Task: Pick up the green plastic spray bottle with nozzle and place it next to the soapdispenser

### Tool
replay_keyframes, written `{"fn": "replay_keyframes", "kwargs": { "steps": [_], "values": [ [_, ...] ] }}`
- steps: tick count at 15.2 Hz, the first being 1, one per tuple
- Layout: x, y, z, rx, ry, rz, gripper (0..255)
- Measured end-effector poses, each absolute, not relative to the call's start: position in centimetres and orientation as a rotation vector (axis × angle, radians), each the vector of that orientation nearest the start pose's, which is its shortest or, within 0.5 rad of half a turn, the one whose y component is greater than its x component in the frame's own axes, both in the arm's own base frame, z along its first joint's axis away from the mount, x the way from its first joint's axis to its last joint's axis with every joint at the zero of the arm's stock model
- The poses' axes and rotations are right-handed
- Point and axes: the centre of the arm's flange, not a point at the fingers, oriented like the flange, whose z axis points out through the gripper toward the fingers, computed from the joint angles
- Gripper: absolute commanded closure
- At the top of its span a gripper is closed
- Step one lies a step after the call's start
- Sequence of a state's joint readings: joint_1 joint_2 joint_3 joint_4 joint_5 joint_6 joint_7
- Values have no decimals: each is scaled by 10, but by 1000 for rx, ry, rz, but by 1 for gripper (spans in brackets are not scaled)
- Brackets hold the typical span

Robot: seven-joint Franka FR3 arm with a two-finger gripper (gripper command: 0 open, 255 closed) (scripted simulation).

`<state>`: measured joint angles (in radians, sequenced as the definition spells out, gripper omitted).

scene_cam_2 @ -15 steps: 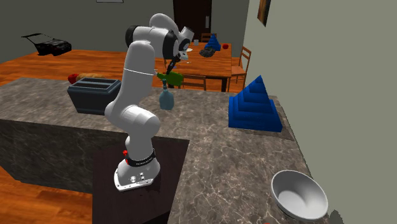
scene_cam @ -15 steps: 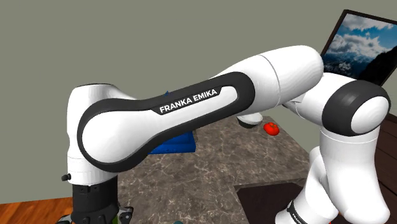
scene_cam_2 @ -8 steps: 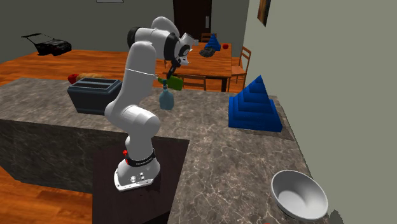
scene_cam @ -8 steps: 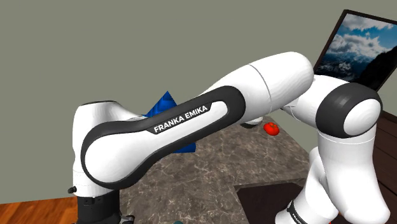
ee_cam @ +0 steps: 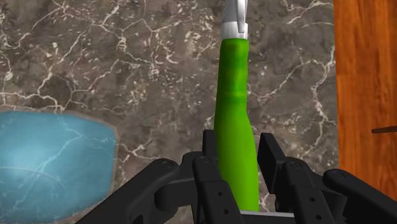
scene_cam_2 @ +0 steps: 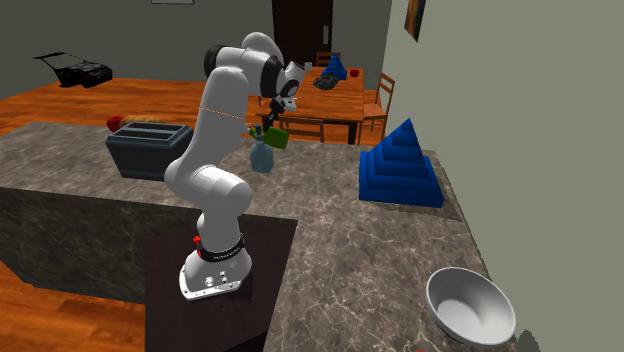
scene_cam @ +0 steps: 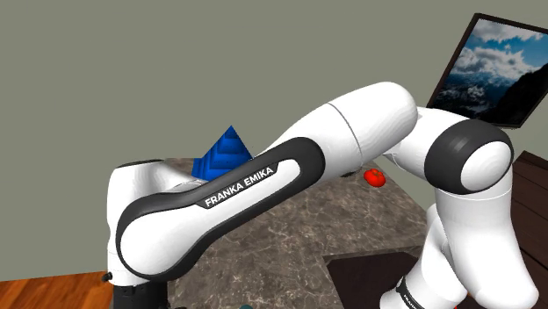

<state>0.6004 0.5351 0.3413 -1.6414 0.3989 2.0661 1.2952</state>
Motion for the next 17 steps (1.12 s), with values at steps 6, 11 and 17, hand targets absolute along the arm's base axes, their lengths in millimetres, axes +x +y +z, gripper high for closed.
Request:
{"fn": "replay_keyframes", "kwargs": {
  "steps": [6,11,17],
  "values": [
    [401,541,318,-2774,859,746,255],
    [401,541,318,-2774,859,746,0],
    [419,531,351,-2773,859,745,0]
  ]
}}
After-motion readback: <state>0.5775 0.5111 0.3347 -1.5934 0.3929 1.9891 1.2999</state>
